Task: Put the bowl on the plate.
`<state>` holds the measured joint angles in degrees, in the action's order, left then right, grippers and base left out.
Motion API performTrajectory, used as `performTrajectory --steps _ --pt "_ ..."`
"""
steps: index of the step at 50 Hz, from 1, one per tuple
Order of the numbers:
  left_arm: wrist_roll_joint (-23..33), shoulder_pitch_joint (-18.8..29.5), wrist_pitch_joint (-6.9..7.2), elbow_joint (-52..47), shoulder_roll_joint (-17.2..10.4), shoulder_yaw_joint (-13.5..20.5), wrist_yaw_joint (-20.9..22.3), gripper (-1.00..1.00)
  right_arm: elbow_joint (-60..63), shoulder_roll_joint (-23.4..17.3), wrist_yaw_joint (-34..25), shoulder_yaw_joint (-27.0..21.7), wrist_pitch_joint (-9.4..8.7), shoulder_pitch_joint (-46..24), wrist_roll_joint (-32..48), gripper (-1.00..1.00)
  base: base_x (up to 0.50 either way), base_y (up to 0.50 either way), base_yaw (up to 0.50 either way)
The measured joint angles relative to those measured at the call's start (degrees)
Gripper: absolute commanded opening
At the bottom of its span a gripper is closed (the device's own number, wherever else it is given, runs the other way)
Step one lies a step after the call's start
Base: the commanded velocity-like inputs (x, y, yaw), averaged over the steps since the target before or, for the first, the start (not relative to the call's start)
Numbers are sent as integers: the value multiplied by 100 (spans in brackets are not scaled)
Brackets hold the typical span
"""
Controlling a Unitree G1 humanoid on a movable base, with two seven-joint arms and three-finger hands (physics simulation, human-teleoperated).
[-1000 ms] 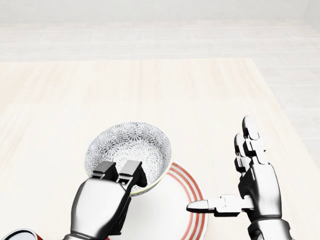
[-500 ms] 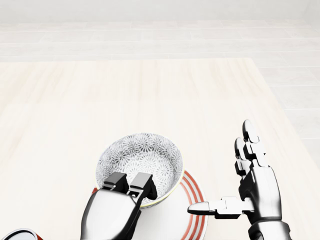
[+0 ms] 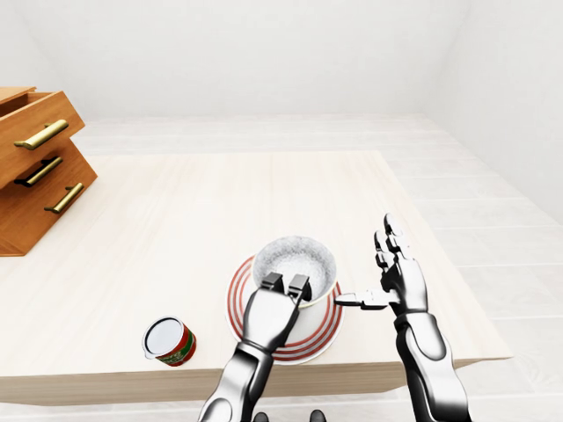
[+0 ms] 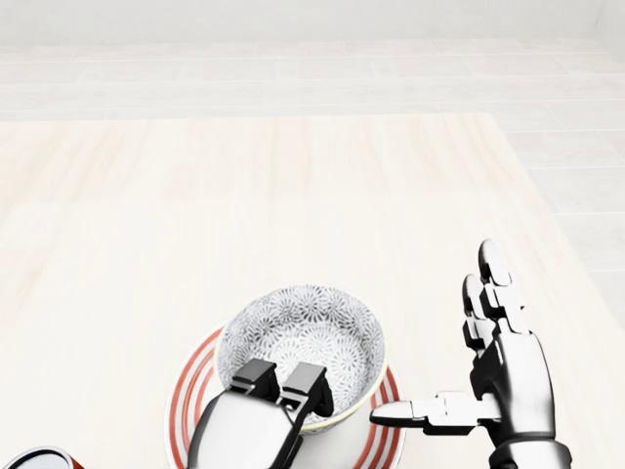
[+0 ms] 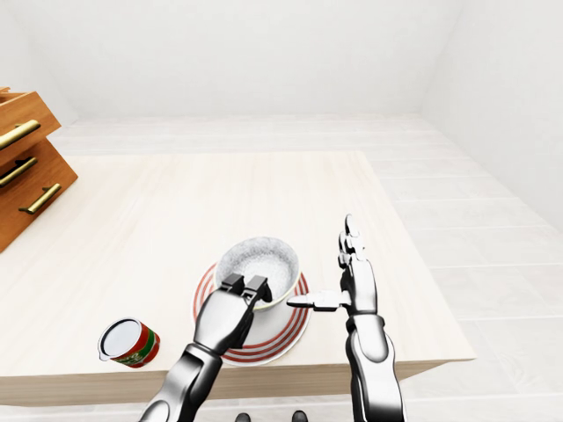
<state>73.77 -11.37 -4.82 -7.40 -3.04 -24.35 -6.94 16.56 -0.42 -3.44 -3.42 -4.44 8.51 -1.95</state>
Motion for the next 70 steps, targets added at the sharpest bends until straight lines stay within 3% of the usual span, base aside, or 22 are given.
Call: performTrajectory --steps 42,53,64,65,70 --pt "207 58 115 356 -29 -62 -34 -100 13 25 -16 -13 109 138 -28 100 0 0 0" --pt "319 23 169 296 -28 -90 2 -56 -17 18 -11 -1 77 65 -31 100 0 0 0" --pt "506 11 253 279 -27 -135 54 -55 -25 13 -8 7 64 39 -34 100 0 0 0" --pt "507 10 256 279 -26 -136 57 -30 -25 13 -8 7 64 38 -34 100 0 0 0" --pt "434 0 261 228 -38 -116 57 -18 -51 17 -6 12 89 36 -34 100 0 0 0"
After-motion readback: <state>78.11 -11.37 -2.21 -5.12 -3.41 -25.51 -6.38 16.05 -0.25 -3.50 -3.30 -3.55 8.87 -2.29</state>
